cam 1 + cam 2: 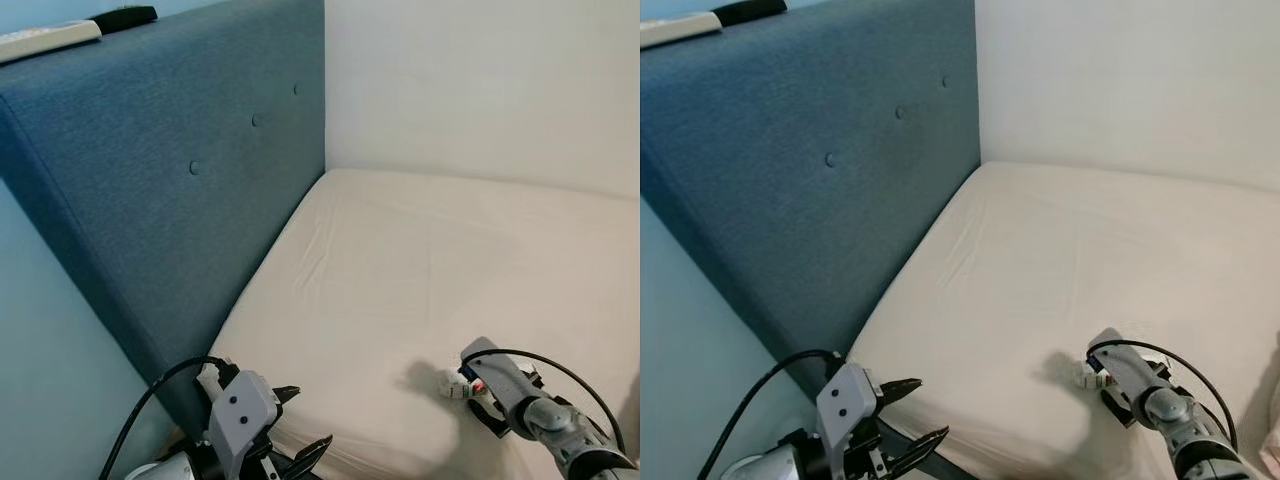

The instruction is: Clean up the room

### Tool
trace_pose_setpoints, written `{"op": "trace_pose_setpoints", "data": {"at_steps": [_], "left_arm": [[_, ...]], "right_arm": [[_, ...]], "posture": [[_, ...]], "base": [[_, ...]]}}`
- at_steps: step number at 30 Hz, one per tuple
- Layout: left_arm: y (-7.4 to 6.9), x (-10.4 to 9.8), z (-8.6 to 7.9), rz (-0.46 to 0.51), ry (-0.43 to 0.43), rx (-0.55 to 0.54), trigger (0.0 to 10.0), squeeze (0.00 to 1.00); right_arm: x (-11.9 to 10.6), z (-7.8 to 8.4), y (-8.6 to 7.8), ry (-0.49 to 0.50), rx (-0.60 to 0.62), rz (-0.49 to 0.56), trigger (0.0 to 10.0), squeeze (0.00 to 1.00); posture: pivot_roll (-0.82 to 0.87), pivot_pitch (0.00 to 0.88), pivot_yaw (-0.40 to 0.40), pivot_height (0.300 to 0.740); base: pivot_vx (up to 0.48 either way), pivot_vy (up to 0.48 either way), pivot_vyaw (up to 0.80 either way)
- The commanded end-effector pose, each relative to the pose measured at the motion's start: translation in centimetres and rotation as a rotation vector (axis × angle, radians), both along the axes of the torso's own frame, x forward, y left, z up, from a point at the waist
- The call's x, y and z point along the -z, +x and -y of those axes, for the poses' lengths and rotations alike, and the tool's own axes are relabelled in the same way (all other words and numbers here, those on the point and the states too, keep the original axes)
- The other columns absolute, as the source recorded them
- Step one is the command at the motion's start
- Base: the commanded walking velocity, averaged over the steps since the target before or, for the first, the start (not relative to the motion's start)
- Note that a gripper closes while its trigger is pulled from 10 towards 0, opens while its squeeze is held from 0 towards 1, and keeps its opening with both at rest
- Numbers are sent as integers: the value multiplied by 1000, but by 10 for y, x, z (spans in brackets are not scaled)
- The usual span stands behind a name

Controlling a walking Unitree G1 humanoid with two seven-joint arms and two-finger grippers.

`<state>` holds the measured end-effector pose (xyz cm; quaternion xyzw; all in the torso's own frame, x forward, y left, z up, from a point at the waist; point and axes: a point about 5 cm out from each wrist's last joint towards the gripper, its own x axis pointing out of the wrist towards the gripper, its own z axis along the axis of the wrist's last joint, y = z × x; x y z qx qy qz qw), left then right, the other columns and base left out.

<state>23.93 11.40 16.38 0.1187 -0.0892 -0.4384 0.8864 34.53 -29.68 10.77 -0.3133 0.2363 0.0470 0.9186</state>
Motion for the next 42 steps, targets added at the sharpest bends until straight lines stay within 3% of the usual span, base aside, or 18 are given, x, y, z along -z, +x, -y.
{"op": "trace_pose_setpoints", "data": {"at_steps": [1, 4, 5, 6, 13, 18, 26, 27, 28, 29, 30, 31, 42], "left_arm": [[-2, 3, -3, -22, 19, 3, 10000, 0], [-1, 3, -3, -20, 21, 0, 10000, 0], [1, 1, -5, -16, 18, -19, 10000, 0], [2, 0, -6, -14, 15, -27, 10000, 0], [3, 1, -8, -23, 14, -38, 10000, 0], [4, 1, -8, -31, 13, -47, 10000, 0], [6, 0, -8, -24, 12, -65, 10000, 0], [7, 0, -8, -20, 11, -70, 10000, 0], [7, 0, -8, -20, 11, -70, 10000, 0], [7, 0, -8, -18, 11, -73, 10000, 0], [7, 0, -8, -18, 11, -73, 10000, 0], [8, -1, -8, -17, 11, -75, 10000, 0], [10, -1, -10, -14, 10, -87, 10000, 0]], "right_arm": [[21, 11, -17, -19, 45, -100, 10000, 0], [21, 14, -18, -71, 42, -102, 10000, 0], [15, 24, -20, -168, 66, -83, 10000, 0], [13, 28, -20, -194, 76, -75, 10000, 0], [13, 32, -23, -183, 80, -92, 10000, 0], [29, 24, -30, -102, 30, -189, 10000, 0], [39, 20, -34, -129, -8, -222, 10000, 0], [39, 19, -34, -117, -9, -216, 6157, 0], [39, 19, -34, -117, -9, -216, 6157, 0], [38, 19, -34, -111, -6, -210, 2392, 0], [38, 19, -34, -111, -6, -210, 2392, 0], [38, 19, -33, -107, -4, -206, 0, 0], [33, 16, -29, -63, 6, -173, 0, 0]], "posture": [[281, 358, 43, 592], [286, 357, 44, 592], [287, 355, 44, 592], [286, 354, 44, 592], [281, 349, 43, 592], [286, 342, 45, 592], [286, 335, 49, 592], [285, 335, 49, 592], [285, 335, 49, 592], [286, 336, 53, 592], [286, 336, 53, 592], [285, 337, 53, 592], [286, 341, 53, 592]], "base": [[0, 0, 0], [0, 0, 0], [0, 0, 0], [0, 0, 0], [0, 0, 0], [0, 0, 0], [0, 0, 0], [0, 0, 0], [0, 0, 0], [0, 0, 0], [0, 0, 0], [0, 0, 0], [0, 0, 0]]}}
